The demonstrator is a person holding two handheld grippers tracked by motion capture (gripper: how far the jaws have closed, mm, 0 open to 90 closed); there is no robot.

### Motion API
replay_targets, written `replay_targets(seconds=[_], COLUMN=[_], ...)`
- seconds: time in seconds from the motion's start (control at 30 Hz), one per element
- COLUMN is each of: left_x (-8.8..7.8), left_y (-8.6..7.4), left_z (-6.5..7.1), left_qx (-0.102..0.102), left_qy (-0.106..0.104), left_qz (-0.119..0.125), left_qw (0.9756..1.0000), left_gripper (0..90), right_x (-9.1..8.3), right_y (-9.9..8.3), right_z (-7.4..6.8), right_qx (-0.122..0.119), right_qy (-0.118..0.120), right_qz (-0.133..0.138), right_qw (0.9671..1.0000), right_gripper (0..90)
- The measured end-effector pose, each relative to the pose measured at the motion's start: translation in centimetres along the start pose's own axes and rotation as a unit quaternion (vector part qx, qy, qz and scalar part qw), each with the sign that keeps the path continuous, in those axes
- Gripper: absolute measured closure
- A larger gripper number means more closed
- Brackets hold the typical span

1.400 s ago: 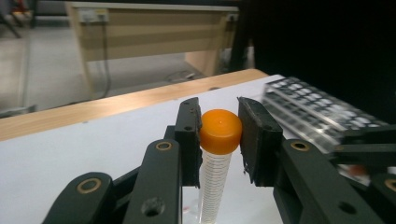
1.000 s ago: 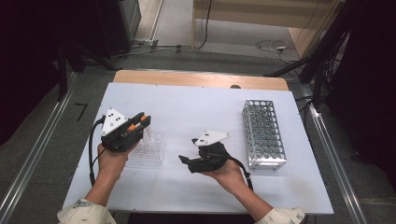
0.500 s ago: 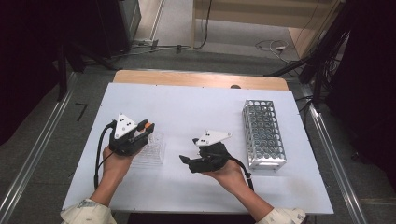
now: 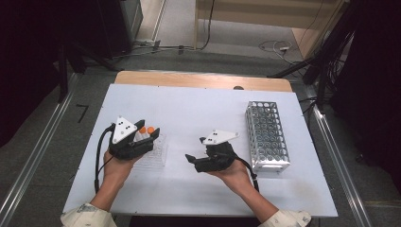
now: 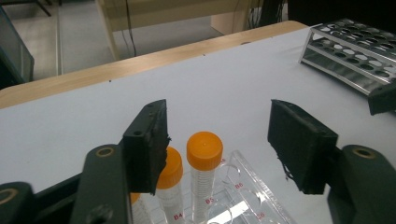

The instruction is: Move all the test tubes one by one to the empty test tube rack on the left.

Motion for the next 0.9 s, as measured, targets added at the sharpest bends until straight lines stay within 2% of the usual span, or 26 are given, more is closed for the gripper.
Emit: replay_targets(seconds=[0.1, 0.23, 0.47, 0.57, 0.9], left_x=[-0.1, -0.6, -2.1, -2.9, -4.9], left_y=[-0.2, -0.5, 0.0, -0.2, -1.6], left_z=[0.1, 0.0, -0.4, -0.6, -1.0], left_qx=[-0.009, -0.023, -0.036, -0.036, -0.034], left_qy=[-0.005, -0.006, 0.007, 0.017, 0.030], left_qz=[-0.005, -0.006, 0.012, 0.015, 0.011], left_qw=[0.9999, 0.9997, 0.9993, 0.9991, 0.9989], left_gripper=[30.8, 28.4, 27.2, 26.0, 25.8], right_x=[-0.4, -1.3, -3.5, -4.6, -8.5], right_y=[-0.1, 0.0, 0.1, 0.0, -1.1], right_z=[0.8, 1.8, 3.8, 4.6, 6.7], right_qx=[0.004, 0.014, 0.027, 0.035, 0.049], right_qy=[-0.010, -0.025, -0.054, -0.065, -0.097], right_qz=[0.004, 0.014, 0.031, 0.035, 0.046], right_qw=[0.9999, 0.9995, 0.9977, 0.9966, 0.9930], right_gripper=[21.4, 20.8, 20.2, 20.1, 19.6])
Point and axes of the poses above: each handheld gripper's, and its own axes: x roughly forward along the jaws, y roughly out of its top, z roughly to its right, the point moved 9 cm from there along x, roughly forward along the jaws, and after that the axes turned 12 degrees about z, right-handed, at the moved point
